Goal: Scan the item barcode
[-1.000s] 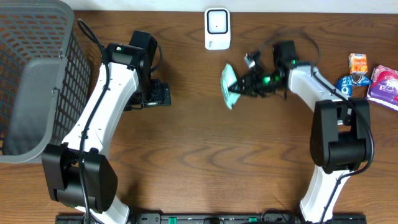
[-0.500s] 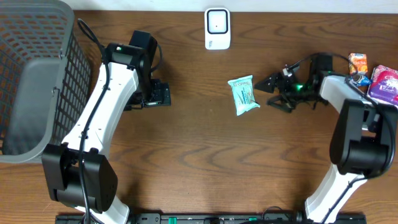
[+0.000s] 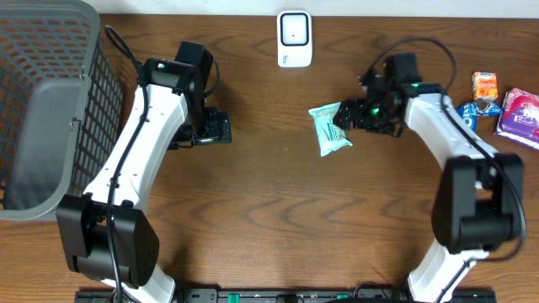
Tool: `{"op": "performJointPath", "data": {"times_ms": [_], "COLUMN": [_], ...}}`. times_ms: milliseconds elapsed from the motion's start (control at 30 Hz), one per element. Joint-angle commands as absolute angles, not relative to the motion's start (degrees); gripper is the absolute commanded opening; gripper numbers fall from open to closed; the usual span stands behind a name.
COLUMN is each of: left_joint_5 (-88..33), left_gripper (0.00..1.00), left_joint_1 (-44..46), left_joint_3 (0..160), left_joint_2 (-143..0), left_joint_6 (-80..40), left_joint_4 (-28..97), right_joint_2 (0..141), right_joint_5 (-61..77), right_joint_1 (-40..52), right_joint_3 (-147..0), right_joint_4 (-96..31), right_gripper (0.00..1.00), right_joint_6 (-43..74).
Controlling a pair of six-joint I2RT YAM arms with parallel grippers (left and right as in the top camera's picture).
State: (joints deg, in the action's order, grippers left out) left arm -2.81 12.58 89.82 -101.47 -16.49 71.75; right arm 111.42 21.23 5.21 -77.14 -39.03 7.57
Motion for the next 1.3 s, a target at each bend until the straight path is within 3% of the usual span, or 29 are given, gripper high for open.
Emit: {"op": "performJointPath", "data": {"times_ms": [0,133,167,267,333,533,700,867,1033,1267], "left_joint_5": [-2.3,-2.3,-2.3,-2.3,-2.3,-2.3,-2.3,-2.3,-2.3,-2.3], "left_gripper": [0.98,0.98,0.98,0.98,0.98,0.98,0.98,0.98,0.98,0.98], "left_joint_1": [12.6,12.6,12.6,12.6,12.6,12.6,12.6,12.6,12.6,12.6], "left_joint_3": [90.2,90.2,90.2,90.2,90.2,90.2,90.2,90.2,90.2,90.2], "left_joint_2": [-101.1,-101.1,-101.1,-101.1,-101.1,-101.1,-101.1,-101.1,-101.1,-101.1], "left_joint_6": [-16.3,-16.3,-16.3,-16.3,-16.3,-16.3,-16.3,-16.3,-16.3,-16.3], "left_joint_4": [72.0,71.9,71.9,72.0,71.9,71.9,71.9,71.9,71.9,71.9], "right_joint_2": [117.2,121.8,122.4,123.3,123.3,123.3,123.3,123.3,123.5,125.7], "right_joint_5": [26.0,26.7,26.7,26.9,29.1,43.5,50.4,45.6,28.1,21.7], "right_joint_1": [6.4,7.3,7.3,7.3,7.3,7.2,7.7,9.8,12.3,14.3], "right_joint_3": [-76.7,-76.7,-76.7,-76.7,-76.8,-81.2,-88.9,-90.6,-90.6,-91.0], "right_joint_4": [-37.0,-35.6,-35.6,-35.6,-34.9,-30.2,-21.0,-2.9,3.1,12.5], "right_gripper": [0.78,0.67,0.58,0.13,0.01,0.01,0.01,0.01,0.01,0.01], "right_joint_6": [6.8,7.3,7.9,8.8,9.4,13.3,23.8,34.9,42.9,46.3]}}
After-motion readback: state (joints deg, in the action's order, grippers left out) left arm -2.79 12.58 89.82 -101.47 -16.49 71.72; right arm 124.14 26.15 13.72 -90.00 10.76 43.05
